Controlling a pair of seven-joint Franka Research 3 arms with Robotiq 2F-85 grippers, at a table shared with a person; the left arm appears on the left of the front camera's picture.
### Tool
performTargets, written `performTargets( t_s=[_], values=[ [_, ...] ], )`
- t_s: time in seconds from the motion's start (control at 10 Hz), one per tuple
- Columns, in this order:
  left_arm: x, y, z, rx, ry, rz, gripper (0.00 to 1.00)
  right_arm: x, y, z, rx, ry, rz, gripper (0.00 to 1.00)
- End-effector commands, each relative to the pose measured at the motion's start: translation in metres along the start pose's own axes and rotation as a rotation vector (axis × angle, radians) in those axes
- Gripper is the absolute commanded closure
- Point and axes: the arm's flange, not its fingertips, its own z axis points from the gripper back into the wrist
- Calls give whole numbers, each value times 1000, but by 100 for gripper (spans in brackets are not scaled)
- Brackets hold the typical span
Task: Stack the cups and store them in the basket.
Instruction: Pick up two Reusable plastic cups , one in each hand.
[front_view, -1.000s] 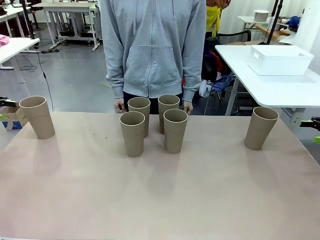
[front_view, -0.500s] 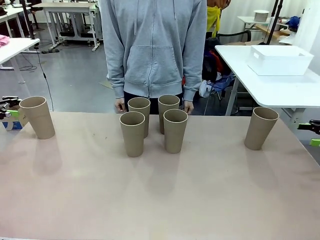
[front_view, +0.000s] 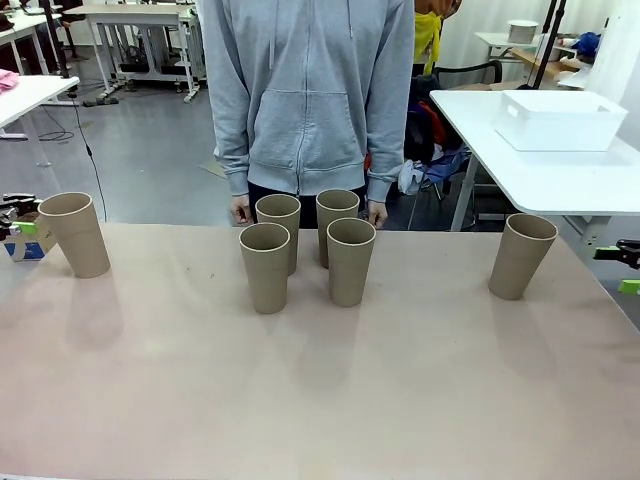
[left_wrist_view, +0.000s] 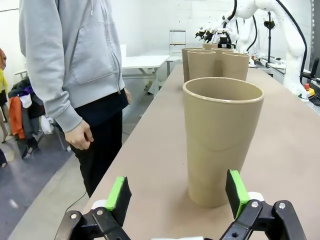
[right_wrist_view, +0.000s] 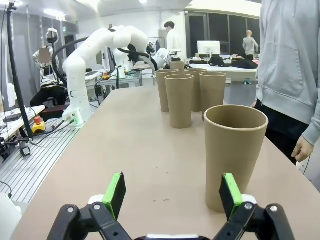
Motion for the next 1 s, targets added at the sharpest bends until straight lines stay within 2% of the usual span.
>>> performTargets(
  t_s=[0.0, 0.3, 0.9],
  values=[
    [3, -15, 10, -3, -33, -38, 0, 0, 6, -17, 31, 16, 42, 0],
    [3, -18, 11, -3, -24, -67, 0, -12, 2, -44, 27, 19, 22, 0],
    [-13, -23, 3, 74, -2, -103, 0, -26, -25, -64, -134, -19, 37, 0]
  ],
)
